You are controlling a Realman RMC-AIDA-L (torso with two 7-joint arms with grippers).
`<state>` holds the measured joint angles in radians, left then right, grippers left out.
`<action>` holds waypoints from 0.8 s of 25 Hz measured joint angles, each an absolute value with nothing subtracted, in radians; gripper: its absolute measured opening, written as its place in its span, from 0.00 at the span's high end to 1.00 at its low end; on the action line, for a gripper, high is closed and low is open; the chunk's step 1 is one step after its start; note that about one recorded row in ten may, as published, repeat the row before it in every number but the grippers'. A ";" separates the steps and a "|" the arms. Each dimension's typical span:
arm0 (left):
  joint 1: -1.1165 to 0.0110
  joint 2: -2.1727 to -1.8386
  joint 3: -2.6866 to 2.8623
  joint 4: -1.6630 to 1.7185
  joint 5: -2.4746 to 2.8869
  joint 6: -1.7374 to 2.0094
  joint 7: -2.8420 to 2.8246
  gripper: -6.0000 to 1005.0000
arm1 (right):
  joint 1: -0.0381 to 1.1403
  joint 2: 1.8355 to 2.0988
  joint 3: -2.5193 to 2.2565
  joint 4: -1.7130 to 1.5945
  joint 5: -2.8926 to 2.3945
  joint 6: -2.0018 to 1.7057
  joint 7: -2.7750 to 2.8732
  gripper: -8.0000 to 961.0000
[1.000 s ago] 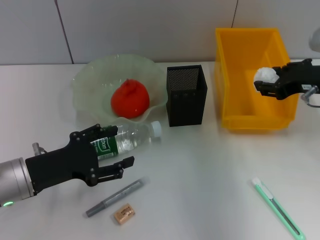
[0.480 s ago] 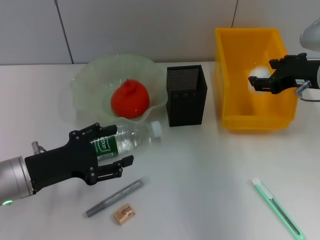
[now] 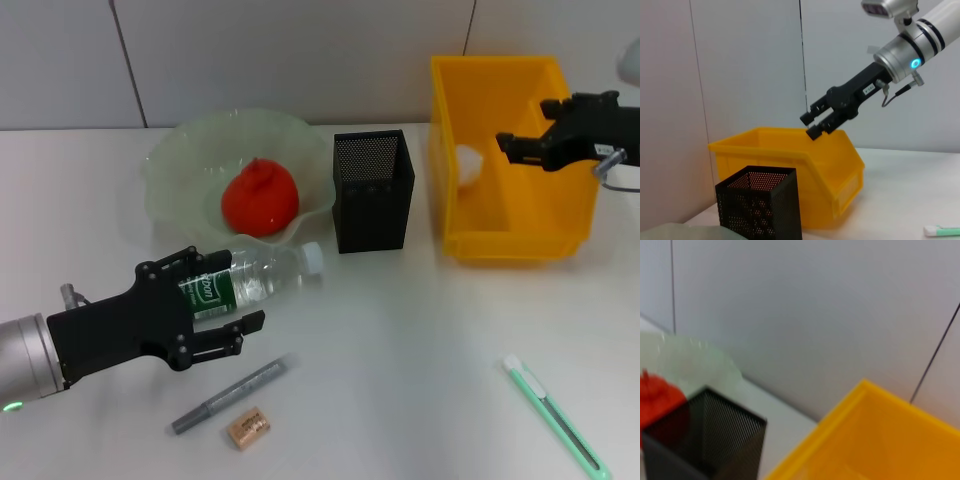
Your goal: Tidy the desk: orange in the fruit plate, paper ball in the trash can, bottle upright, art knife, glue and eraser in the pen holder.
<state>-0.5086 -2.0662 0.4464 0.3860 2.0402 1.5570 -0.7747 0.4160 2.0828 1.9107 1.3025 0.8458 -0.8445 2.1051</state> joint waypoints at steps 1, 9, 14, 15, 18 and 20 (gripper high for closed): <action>-0.507 -2.066 0.446 0.386 2.039 1.557 -0.775 0.19 | 0.385 2.082 1.917 1.326 0.948 -0.843 2.042 0.28; -0.504 -2.066 0.446 0.387 2.036 1.557 -0.775 0.19 | 0.267 2.079 1.925 1.371 1.337 -0.938 1.755 0.28; -0.503 -2.065 0.445 0.387 2.035 1.557 -0.775 0.19 | 0.240 2.081 1.965 1.329 1.475 -1.111 1.639 0.28; -0.503 -2.065 0.445 0.387 2.035 1.557 -0.775 0.19 | 0.240 2.081 1.965 1.329 1.475 -1.111 1.639 0.28; -0.501 -2.065 0.443 0.387 2.034 1.557 -0.775 0.19 | 0.232 2.081 2.005 1.272 1.555 -1.220 1.571 0.28; -0.500 -2.065 0.444 0.387 2.034 1.558 -0.775 0.19 | 0.228 2.081 2.032 1.241 1.573 -1.289 1.534 0.28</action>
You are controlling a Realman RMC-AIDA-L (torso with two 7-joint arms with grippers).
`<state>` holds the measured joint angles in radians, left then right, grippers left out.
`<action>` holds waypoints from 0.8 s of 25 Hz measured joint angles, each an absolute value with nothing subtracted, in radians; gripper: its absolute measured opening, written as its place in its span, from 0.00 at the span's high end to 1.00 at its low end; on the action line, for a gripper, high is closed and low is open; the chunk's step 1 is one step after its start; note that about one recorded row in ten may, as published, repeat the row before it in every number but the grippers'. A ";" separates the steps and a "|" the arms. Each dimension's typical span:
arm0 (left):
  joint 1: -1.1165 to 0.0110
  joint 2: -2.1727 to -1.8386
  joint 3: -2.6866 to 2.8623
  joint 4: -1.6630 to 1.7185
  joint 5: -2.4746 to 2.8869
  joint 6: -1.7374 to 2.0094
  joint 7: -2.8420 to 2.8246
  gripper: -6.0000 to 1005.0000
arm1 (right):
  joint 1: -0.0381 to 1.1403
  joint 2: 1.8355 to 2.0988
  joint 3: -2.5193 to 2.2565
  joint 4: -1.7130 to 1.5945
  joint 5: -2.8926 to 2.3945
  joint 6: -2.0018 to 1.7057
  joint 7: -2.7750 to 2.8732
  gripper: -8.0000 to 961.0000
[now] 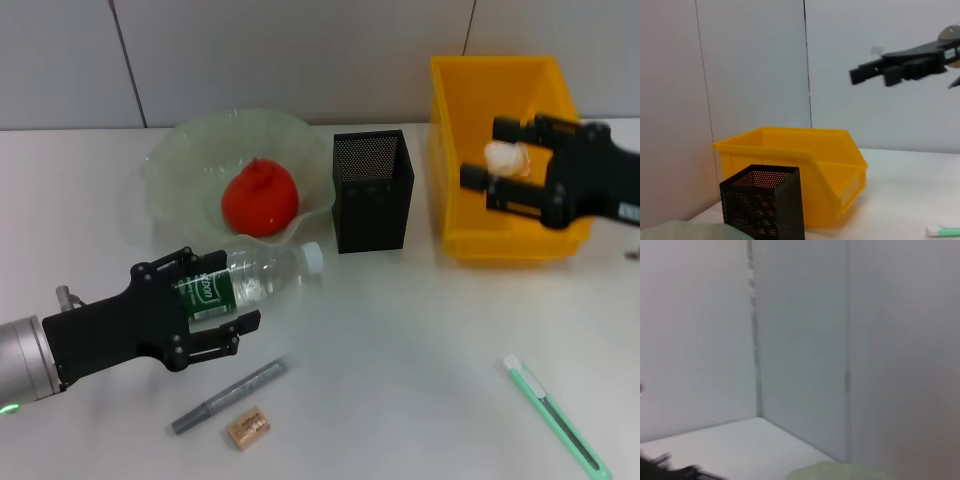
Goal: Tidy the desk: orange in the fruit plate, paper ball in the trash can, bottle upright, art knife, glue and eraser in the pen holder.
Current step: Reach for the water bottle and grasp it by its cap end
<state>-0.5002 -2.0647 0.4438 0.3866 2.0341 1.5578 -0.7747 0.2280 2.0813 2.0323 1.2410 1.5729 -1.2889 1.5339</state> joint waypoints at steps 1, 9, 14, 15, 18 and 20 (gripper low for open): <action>-0.499 -2.065 0.445 0.387 2.034 1.561 -0.775 0.19 | 0.220 2.082 2.052 1.215 1.574 -1.342 1.505 0.28; -0.495 -2.064 0.446 0.387 2.034 1.568 -0.776 0.19 | 0.218 2.076 2.141 1.077 1.565 -1.514 1.355 0.28; -0.495 -2.064 0.445 0.387 2.034 1.569 -0.775 0.19 | 0.215 2.073 2.177 1.002 1.563 -1.567 1.276 0.28; -0.495 -2.064 0.445 0.387 2.034 1.571 -0.777 0.19 | 0.215 2.073 2.177 1.002 1.563 -1.567 1.276 0.28; -0.496 -2.065 0.447 0.387 2.034 1.572 -0.779 0.19 | 0.213 2.072 2.187 0.994 1.545 -1.562 1.279 0.28; -0.496 -2.065 0.447 0.387 2.034 1.572 -0.779 0.19 | 0.214 2.072 2.198 0.994 1.527 -1.564 1.283 0.27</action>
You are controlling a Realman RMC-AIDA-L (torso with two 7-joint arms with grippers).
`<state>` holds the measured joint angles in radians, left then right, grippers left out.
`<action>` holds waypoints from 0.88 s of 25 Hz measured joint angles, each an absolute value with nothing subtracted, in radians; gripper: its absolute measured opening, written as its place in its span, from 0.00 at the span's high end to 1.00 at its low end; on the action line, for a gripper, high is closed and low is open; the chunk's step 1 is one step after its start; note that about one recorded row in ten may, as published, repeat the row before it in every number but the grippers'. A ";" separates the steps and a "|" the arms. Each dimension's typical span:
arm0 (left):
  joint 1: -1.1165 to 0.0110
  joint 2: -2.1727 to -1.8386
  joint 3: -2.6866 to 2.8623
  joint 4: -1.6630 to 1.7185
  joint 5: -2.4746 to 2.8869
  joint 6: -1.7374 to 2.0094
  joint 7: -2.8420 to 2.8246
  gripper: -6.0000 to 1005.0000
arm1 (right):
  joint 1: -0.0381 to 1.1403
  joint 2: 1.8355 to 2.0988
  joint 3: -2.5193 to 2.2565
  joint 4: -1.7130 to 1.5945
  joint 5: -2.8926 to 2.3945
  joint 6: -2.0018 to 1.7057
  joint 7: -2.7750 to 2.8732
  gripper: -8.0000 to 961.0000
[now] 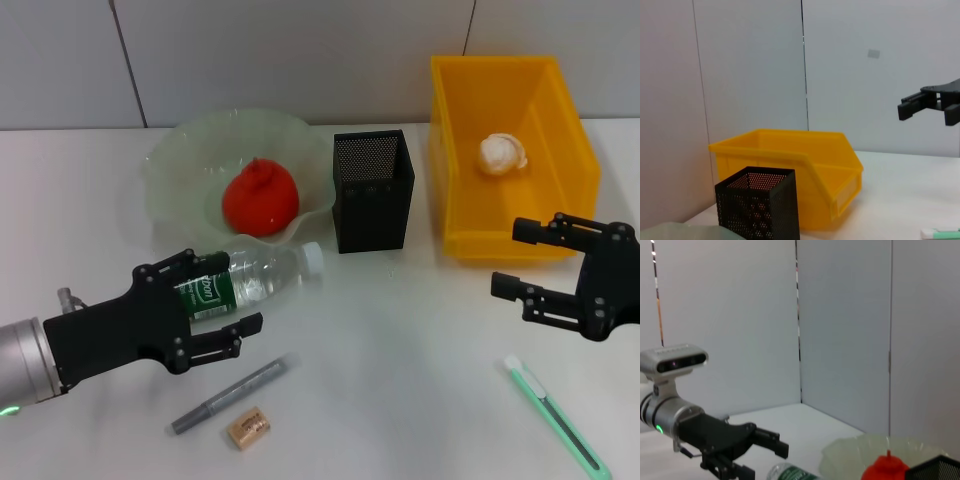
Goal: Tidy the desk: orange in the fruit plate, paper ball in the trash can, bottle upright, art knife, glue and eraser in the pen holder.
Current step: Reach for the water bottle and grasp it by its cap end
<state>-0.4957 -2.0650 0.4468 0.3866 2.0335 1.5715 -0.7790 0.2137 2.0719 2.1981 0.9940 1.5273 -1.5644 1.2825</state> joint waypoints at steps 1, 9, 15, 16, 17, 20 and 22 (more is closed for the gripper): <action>-0.499 -2.066 0.447 0.387 2.033 1.572 -0.781 0.19 | 0.214 2.072 2.201 0.994 1.521 -1.567 1.285 0.27; -0.530 -2.069 0.447 0.386 2.036 1.567 -0.811 0.19 | 0.213 2.074 2.219 0.892 1.474 -1.563 1.238 0.27; -0.541 -2.071 0.451 0.382 2.039 1.560 -0.814 0.19 | 0.196 2.073 2.302 0.823 1.473 -1.612 1.155 0.27; -0.566 -2.073 0.470 0.369 2.039 1.527 -0.819 0.19 | 0.188 2.073 2.335 0.800 1.473 -1.630 1.133 0.27; -0.566 -2.073 0.470 0.369 2.039 1.527 -0.819 0.19 | 0.188 2.073 2.335 0.800 1.473 -1.630 1.133 0.27; -0.584 -2.074 0.488 0.359 2.036 1.500 -0.834 0.19 | 0.181 2.070 2.363 0.763 1.473 -1.642 1.114 0.27; -0.595 -2.074 0.495 0.354 2.035 1.487 -0.843 0.19 | 0.175 2.069 2.372 0.742 1.472 -1.644 1.099 0.27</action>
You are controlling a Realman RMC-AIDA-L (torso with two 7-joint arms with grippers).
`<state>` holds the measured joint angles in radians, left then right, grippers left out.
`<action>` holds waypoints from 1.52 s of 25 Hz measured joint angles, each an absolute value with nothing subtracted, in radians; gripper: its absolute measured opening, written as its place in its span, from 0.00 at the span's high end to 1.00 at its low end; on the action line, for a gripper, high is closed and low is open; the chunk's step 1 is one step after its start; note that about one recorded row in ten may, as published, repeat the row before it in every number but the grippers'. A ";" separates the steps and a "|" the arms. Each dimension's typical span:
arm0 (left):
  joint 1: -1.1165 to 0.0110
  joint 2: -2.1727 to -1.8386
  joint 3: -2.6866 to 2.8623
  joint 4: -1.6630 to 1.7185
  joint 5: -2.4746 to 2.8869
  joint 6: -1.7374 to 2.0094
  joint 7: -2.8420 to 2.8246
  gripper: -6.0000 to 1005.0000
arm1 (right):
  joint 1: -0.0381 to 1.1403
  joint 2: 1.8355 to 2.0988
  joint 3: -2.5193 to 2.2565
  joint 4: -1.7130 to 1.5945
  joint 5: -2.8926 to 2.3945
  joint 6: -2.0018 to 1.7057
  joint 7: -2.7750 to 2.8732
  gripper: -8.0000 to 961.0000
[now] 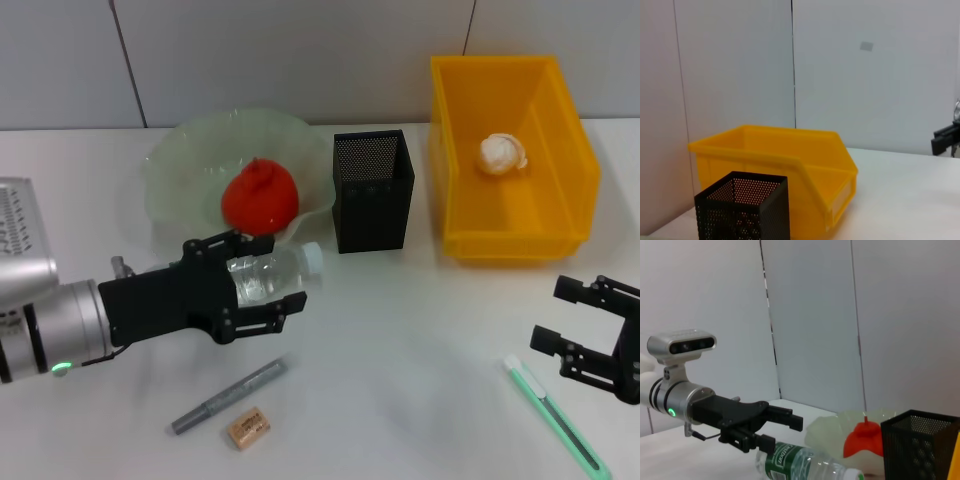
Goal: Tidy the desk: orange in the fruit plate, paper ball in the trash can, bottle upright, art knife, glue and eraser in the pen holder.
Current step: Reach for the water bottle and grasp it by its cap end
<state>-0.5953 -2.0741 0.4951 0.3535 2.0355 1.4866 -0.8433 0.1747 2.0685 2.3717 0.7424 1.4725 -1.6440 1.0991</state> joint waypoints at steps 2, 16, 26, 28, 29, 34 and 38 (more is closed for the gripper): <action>-0.620 -2.074 0.503 0.354 2.039 1.469 -0.887 0.19 | 0.169 2.066 2.373 0.718 1.472 -1.637 1.083 0.27; -0.719 -2.078 0.827 0.569 2.032 1.396 -1.259 0.19 | 0.171 2.056 2.376 0.666 1.471 -1.627 1.054 0.27; -0.704 -2.079 1.214 0.829 2.006 1.189 -1.498 0.19 | 0.174 2.054 2.384 0.628 1.471 -1.624 1.028 0.28; -0.694 -2.079 1.286 0.867 2.007 1.140 -1.530 0.19 | 0.171 2.054 2.386 0.626 1.471 -1.624 1.023 0.28; -0.688 -2.079 1.322 0.884 2.008 1.118 -1.544 0.19 | 0.170 2.054 2.388 0.625 1.471 -1.624 1.021 0.28; -0.668 -2.078 1.484 0.937 2.064 0.998 -1.618 0.19 | 0.169 2.054 2.403 0.605 1.472 -1.625 1.018 0.28; -0.670 -2.079 1.513 0.938 2.109 0.961 -1.648 0.19 | 0.169 2.053 2.411 0.603 1.473 -1.629 1.018 0.28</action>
